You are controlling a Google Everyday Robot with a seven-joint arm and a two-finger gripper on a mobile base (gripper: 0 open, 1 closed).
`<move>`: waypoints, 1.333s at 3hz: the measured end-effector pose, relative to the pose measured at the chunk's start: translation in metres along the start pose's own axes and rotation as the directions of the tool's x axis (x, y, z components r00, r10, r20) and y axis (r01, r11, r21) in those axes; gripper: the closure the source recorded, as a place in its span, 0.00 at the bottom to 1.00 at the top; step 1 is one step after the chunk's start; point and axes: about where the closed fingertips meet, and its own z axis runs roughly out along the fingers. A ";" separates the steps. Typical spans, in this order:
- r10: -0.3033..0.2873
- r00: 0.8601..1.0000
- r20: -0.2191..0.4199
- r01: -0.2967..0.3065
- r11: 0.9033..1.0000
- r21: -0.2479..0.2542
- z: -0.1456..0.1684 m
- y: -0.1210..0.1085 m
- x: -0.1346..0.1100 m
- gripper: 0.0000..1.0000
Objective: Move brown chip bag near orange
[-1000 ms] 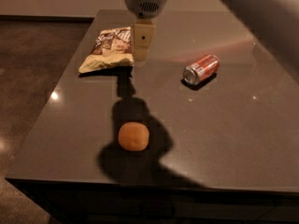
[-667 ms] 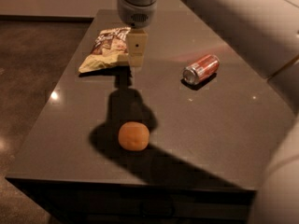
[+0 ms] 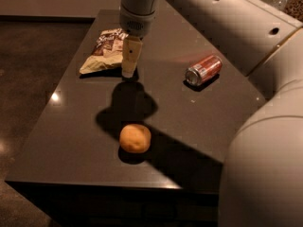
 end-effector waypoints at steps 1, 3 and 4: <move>0.183 0.983 0.022 -0.182 0.983 -0.018 0.015 -0.006 0.007 0.00; 0.311 0.949 0.061 -0.309 0.950 -0.040 0.042 -0.015 0.002 0.00; 0.335 0.940 0.059 -0.334 0.942 -0.031 0.053 -0.021 -0.002 0.00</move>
Offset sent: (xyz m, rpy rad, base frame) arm 0.0299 -0.0018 -0.0370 0.2048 0.1130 -0.3258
